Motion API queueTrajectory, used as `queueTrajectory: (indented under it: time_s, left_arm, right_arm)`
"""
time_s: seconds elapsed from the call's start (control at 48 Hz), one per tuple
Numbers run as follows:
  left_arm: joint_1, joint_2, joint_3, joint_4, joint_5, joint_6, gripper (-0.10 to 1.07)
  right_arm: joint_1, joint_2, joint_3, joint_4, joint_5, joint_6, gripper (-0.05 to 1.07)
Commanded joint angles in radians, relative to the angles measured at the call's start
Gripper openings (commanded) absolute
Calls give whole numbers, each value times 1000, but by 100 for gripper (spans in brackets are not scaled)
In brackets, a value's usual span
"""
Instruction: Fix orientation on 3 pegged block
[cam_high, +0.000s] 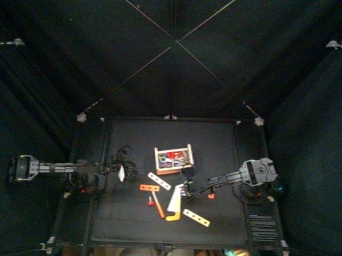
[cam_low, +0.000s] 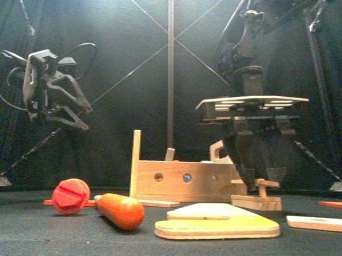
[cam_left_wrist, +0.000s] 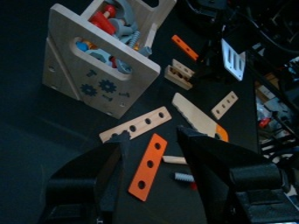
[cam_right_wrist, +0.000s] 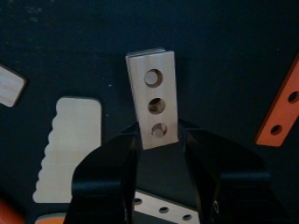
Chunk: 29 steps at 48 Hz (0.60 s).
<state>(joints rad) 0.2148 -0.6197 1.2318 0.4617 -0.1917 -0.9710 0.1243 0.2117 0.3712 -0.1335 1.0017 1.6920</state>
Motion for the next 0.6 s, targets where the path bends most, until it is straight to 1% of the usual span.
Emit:
queueTrajectory:
  time_s: [0.0,0.292,0.583]
  left_arm:
    - [-2,0,-11,-2,-5,2,85]
    - [0,0,-9,-2,-5,2,85]
    - [-2,0,-9,-3,-3,2,85]
  right_arm:
    - [0,-12,-11,2,-2,-6,66]
    - [0,-5,-11,-6,-2,-8,66]
    - [3,-5,-11,-48,-3,-3,69]
